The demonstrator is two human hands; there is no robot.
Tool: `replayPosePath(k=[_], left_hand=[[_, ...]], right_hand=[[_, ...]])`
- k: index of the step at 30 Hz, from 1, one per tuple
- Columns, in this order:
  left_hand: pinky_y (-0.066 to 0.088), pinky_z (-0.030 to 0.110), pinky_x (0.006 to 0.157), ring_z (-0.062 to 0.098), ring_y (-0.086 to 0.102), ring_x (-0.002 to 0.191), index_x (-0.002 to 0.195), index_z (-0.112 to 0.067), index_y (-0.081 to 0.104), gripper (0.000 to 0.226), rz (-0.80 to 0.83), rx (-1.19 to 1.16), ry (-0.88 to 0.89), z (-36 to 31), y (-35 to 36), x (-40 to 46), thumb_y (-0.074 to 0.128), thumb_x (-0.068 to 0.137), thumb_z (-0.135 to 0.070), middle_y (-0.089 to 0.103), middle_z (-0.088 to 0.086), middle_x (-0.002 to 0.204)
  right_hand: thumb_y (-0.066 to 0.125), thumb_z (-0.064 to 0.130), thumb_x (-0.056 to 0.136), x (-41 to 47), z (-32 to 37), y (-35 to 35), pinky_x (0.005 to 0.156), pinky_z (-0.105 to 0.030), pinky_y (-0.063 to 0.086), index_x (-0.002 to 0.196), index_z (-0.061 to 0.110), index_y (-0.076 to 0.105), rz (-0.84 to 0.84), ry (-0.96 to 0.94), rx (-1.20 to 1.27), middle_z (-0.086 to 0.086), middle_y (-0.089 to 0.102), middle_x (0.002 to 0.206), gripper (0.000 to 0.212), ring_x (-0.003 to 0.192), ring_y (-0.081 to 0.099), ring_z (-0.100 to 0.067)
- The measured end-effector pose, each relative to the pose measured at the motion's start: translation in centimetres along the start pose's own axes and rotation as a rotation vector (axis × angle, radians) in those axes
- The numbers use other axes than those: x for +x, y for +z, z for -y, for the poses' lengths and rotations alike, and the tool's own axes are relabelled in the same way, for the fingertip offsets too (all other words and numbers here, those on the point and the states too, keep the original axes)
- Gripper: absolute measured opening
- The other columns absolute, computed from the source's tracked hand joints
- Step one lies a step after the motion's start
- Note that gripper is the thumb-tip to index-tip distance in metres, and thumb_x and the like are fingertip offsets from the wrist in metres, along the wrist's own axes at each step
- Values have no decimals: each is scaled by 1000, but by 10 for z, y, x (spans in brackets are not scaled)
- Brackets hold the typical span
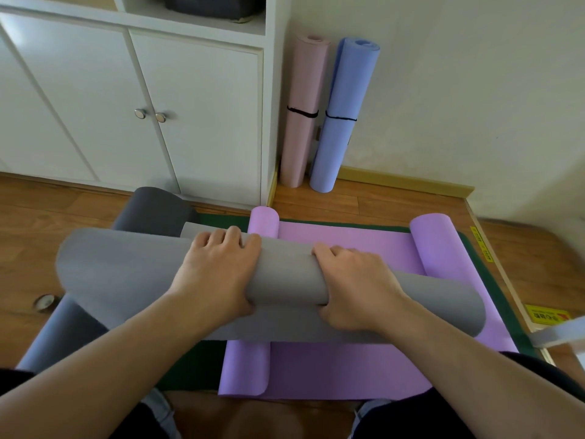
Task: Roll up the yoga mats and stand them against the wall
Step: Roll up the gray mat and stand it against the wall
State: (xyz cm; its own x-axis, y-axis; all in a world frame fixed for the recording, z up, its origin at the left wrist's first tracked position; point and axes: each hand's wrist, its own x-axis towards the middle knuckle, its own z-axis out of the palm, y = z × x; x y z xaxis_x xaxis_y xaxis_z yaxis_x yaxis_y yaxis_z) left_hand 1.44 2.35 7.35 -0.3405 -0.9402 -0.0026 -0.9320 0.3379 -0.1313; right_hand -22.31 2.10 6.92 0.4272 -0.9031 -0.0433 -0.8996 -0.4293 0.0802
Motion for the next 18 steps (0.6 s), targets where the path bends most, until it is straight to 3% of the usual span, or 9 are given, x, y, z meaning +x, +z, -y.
replayPosePath(k=[2,7,10,14,18], left_hand=[[45,40,102,25,55,117,135,-24,39,76,6,23,-11,-6,3,3,74,77,-56,54,0,127],[51,35,90,20,62,105,134,-24,43,68,49,-145,53,1,8,11,71,79,-53,63,-4,118],[49,32,87,16,60,100,130,-28,42,68,122,-213,83,3,7,9,71,76,-58,64,-6,114],[44,36,105,19,53,115,131,-27,46,68,32,-99,112,-10,8,1,70,75,-58,54,-5,125],[48,39,98,25,55,112,131,-23,49,72,-37,-18,99,-26,15,-1,77,72,-54,55,1,124]], right_hand=[[75,42,74,0,-3,3,70,-37,44,127,24,40,5,6,17,1,61,113,67,96,62,-26],[82,55,71,-1,1,10,98,-42,48,142,25,37,24,-30,12,1,55,128,90,113,58,-26],[79,52,76,-4,3,12,88,-40,49,134,24,42,20,-46,18,0,60,124,74,109,61,-26],[75,44,75,-7,2,9,69,-38,44,125,22,46,13,-43,8,-2,65,110,62,93,64,-28],[73,44,75,-11,0,8,70,-39,50,121,24,43,30,-17,59,0,64,108,58,93,65,-29]])
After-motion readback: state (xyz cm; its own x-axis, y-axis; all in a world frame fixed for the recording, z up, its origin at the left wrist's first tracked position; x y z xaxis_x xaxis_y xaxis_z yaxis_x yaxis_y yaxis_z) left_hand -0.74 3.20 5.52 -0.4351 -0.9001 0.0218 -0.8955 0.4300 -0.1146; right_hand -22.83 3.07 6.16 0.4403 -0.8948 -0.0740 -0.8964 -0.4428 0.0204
